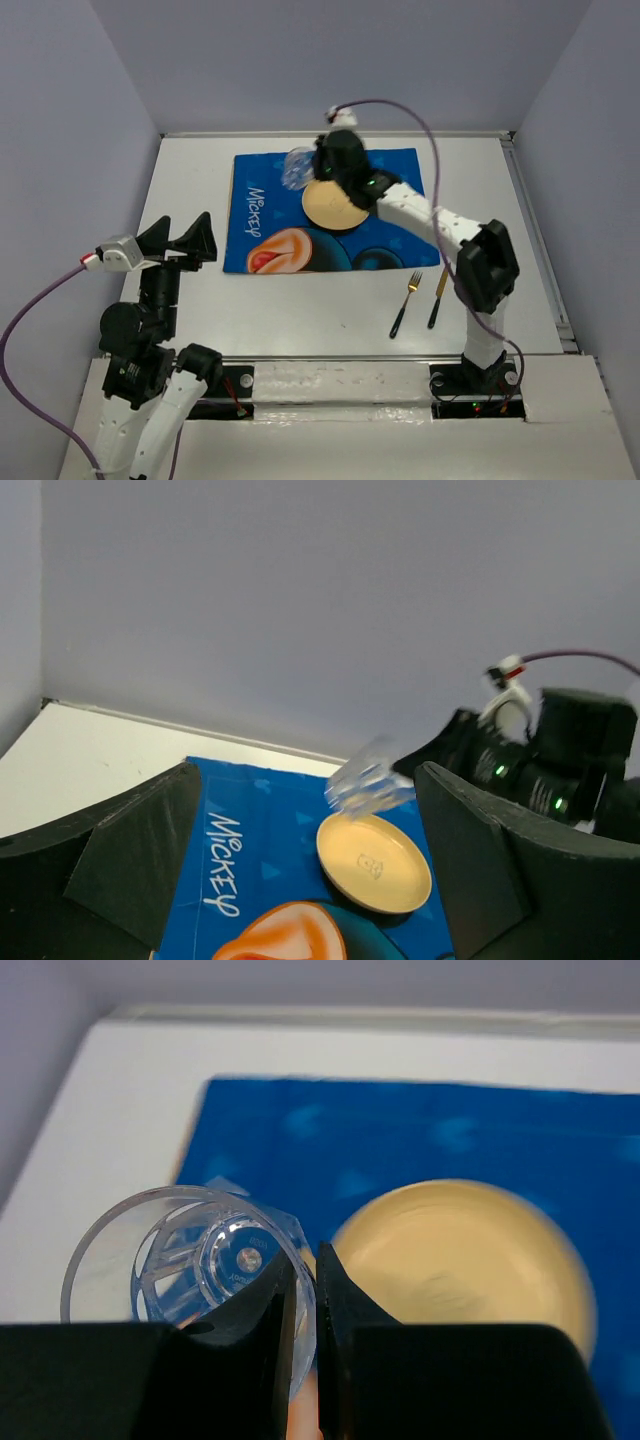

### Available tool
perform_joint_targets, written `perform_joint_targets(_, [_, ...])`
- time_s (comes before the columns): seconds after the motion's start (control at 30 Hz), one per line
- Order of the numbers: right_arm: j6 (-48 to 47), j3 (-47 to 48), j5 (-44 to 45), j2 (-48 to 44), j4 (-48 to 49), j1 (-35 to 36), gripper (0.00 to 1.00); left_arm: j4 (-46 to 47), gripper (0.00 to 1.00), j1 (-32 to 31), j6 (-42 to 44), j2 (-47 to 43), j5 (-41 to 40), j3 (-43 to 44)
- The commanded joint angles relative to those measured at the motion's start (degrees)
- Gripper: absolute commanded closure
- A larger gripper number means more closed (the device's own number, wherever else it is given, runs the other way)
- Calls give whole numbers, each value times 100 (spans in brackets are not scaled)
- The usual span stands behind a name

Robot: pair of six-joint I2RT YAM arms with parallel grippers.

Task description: Set the dinner table for one person

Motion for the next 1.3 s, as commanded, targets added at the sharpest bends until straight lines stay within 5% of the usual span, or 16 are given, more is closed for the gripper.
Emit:
perform_joint_targets(0.0, [-277,-784,444,-606,295,-1799,100,421,1,54,-60,223,496,-70])
perform_joint_targets(0.2, [-751,-86,162,-21,-266,-3226,100,448,1,-51,-140,530,803,-123])
perform_joint_targets(0.37, [-753,813,-206,745,-715,-3745,100,422,1,-43,-157,707,962,-105])
perform_joint_targets(0.67, [-577,1921,-462,1747,-1190,-3966,100,351,1,-25,-131,1120,1261,-61])
perform_joint_targets(1.03, [-594,1966,-392,1986,-1234,-3966,100,351,1,72,-166,1357,1446,-52])
perform_joint_targets(1.27, [-585,1931,-453,2091,-1252,-3966,74,360,1,116,-166,1463,1463,-52])
